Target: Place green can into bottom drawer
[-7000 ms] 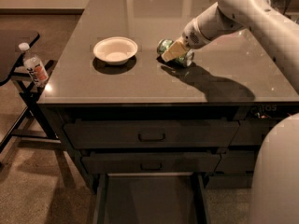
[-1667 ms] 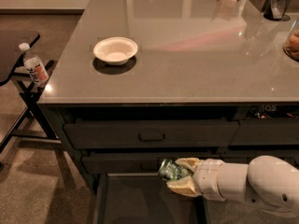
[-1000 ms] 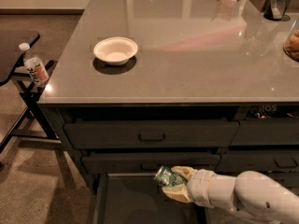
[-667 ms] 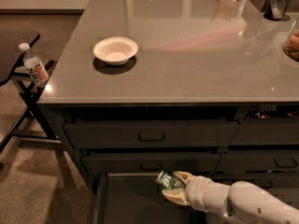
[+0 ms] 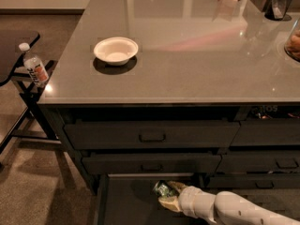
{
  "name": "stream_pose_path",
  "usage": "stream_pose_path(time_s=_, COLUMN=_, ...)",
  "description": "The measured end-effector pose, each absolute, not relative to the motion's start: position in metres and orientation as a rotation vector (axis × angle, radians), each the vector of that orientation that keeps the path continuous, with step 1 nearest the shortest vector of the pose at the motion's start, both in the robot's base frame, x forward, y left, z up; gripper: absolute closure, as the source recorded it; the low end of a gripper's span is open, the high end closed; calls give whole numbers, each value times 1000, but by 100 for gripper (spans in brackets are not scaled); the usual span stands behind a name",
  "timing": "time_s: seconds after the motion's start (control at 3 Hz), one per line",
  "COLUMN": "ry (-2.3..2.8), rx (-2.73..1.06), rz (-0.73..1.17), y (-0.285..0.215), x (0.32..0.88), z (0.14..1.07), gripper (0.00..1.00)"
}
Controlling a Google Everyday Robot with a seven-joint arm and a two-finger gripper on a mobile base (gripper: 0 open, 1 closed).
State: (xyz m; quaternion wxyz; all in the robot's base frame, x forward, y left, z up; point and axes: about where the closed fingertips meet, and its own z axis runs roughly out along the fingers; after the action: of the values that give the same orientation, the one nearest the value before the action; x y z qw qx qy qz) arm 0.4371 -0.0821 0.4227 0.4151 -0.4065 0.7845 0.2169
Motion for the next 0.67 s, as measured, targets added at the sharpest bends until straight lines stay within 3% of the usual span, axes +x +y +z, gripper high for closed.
stream_pose_path(time_s=0.67, ry=2106, rx=-953, rz=470, y=-111, x=459, z=360, gripper=100)
